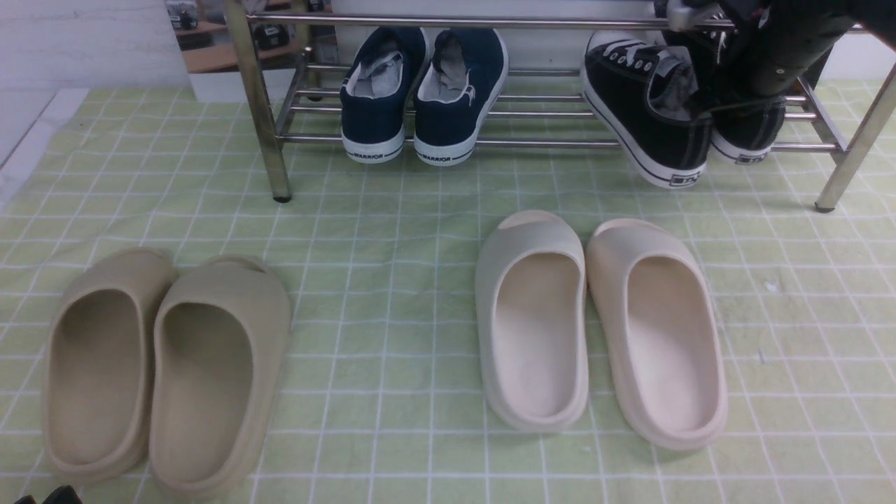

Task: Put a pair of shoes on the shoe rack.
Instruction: Use the right arm to put a shoe into the shoe rack

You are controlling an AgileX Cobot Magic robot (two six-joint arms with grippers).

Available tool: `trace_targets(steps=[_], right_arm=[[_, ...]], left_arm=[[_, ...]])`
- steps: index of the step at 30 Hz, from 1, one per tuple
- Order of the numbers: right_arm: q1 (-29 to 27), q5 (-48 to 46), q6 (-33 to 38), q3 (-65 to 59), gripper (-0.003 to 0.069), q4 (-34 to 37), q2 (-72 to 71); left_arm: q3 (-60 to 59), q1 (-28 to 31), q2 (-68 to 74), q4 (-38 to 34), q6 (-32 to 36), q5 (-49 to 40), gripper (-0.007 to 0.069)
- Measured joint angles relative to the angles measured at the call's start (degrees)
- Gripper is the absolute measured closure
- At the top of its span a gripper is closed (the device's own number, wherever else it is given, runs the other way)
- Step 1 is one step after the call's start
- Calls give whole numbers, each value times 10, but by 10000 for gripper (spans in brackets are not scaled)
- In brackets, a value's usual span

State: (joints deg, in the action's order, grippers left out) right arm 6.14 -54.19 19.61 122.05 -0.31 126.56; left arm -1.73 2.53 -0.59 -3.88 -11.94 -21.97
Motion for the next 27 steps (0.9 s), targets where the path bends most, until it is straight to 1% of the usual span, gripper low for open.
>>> trace_targets(steps=[3,5,6,9,10,11,12,13,14,15,16,18,20,23,24,26,27], right_arm=[[0,7,-14,0,636,-6,13],[0,6,-37,0,629,-15,20],[1,6,-58,0,613,-26,21],[1,17,-76,0,566,-36,21],[1,19,-76,1,561,-36,21],[1,25,-80,3,498,-39,19],[1,27,-80,4,467,-40,17],[1,27,-80,5,459,-40,17],[1,28,-82,5,391,-41,12],[1,28,-83,5,349,-41,10],[1,28,-83,5,333,-41,9],[1,19,-84,5,249,-35,-1],[1,3,-84,5,204,-27,-14],[1,-26,-84,5,185,-15,-34],[1,-54,-84,5,186,-11,-53],[1,-77,-84,5,197,-10,-68],[1,-110,-84,5,221,-10,-86]], left_arm=[[0,0,0,0,0,0,386],[0,0,0,0,0,0,386],[0,0,0,0,0,0,386],[0,0,0,0,0,0,386],[0,0,0,0,0,0,386],[0,0,0,0,0,0,386],[0,0,0,0,0,0,386],[0,0,0,0,0,0,386],[0,0,0,0,0,0,386],[0,0,0,0,0,0,386],[0,0,0,0,0,0,386],[0,0,0,0,0,0,386],[0,0,0,0,0,0,386],[0,0,0,0,0,0,386],[0,0,0,0,0,0,386],[0,0,0,0,0,0,386],[0,0,0,0,0,0,386]])
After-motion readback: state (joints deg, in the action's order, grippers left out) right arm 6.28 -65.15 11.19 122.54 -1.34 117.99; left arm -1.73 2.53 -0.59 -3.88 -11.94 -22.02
